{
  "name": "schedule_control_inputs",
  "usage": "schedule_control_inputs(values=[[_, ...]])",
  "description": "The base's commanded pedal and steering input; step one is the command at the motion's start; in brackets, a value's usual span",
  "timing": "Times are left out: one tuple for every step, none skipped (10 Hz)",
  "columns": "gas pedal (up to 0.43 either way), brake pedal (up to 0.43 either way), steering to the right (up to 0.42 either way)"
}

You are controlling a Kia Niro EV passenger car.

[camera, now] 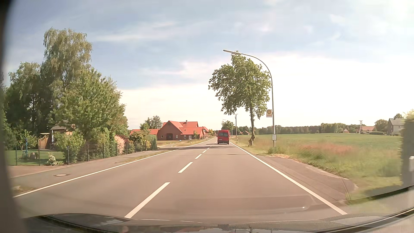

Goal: Follow the waypoints while adhering to traffic rules and regulations

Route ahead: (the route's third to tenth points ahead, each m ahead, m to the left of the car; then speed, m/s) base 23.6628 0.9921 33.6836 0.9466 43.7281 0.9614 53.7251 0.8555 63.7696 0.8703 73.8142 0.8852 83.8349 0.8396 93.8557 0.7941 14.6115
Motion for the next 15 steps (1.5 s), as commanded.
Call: schedule_control_inputs(values=[[0.228, 0.000, -0.002], [0.228, 0.000, -0.002], [0.228, 0.000, -0.003], [0.228, 0.000, -0.002], [0.228, 0.000, -0.002], [0.228, 0.000, -0.002], [0.228, 0.000, -0.002], [0.228, 0.000, -0.002], [0.228, 0.000, -0.002], [0.228, 0.000, -0.002], [0.228, 0.000, -0.002], [0.228, 0.000, -0.002], [0.228, 0.000, -0.001], [0.228, 0.000, -0.001], [0.228, 0.000, -0.001]])
